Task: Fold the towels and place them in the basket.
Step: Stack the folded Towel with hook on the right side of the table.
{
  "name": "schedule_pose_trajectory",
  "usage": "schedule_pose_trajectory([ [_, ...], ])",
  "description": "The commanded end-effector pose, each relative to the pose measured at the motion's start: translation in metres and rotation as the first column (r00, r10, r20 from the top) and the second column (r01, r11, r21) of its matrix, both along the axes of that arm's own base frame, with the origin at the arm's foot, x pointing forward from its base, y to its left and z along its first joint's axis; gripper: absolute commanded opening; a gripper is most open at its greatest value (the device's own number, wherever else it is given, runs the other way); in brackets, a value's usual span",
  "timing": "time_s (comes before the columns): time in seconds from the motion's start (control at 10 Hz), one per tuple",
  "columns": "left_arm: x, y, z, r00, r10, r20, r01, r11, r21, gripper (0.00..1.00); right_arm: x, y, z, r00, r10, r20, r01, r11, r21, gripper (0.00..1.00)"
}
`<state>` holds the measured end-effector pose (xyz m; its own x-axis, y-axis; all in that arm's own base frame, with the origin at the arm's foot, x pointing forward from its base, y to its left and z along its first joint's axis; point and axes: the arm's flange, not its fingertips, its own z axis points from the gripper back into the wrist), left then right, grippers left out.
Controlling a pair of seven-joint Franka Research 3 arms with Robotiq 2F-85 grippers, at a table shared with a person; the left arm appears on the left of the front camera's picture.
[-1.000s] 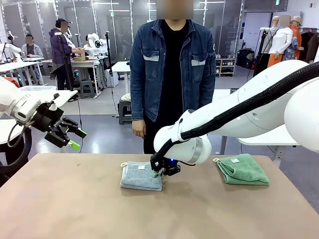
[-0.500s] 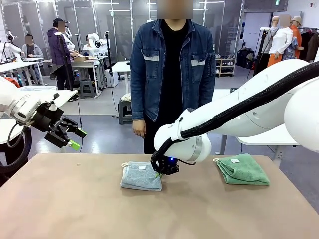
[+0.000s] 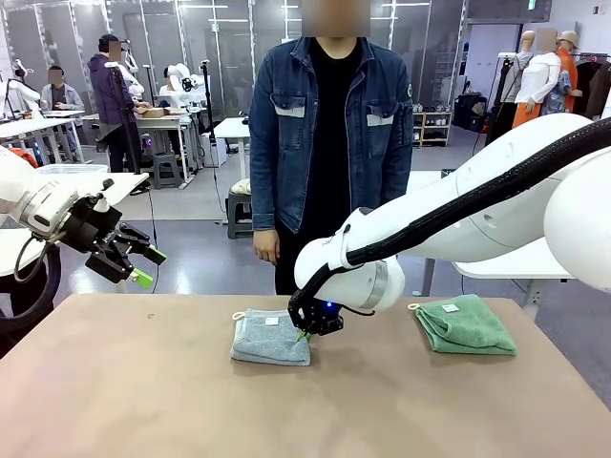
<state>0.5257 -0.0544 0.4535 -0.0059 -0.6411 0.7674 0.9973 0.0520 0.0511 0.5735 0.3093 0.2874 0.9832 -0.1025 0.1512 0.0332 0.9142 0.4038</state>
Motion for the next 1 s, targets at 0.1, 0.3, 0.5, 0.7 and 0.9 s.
schedule_pose_trajectory([
  [0.1,-0.001,0.0,0.002,1.0,0.0,0.004,0.0,1.0,-0.001,0.94,0.002,-0.009,0.013,0.999,0.026,0.043,-0.026,1.0,0.015,0.05],
  [0.3,-0.001,0.0,0.002,1.0,0.0,0.004,0.0,1.0,-0.001,0.94,0.001,-0.041,0.057,0.992,0.091,0.092,-0.09,0.996,-0.011,0.05],
  [0.5,-0.001,0.0,0.002,1.0,0.0,0.004,0.0,1.0,-0.001,0.94,-0.001,-0.076,0.108,0.982,0.126,0.144,-0.119,0.991,-0.052,0.05],
  [0.7,-0.001,0.0,0.002,1.0,0.0,0.004,0.0,1.0,-0.001,0.94,-0.004,-0.108,0.162,0.971,0.152,0.184,-0.131,0.984,-0.121,0.05],
  [0.9,-0.001,0.0,0.002,1.0,0.0,0.004,0.0,1.0,-0.001,0.94,0.001,-0.137,0.201,0.958,0.204,0.203,-0.162,0.965,-0.207,0.05],
])
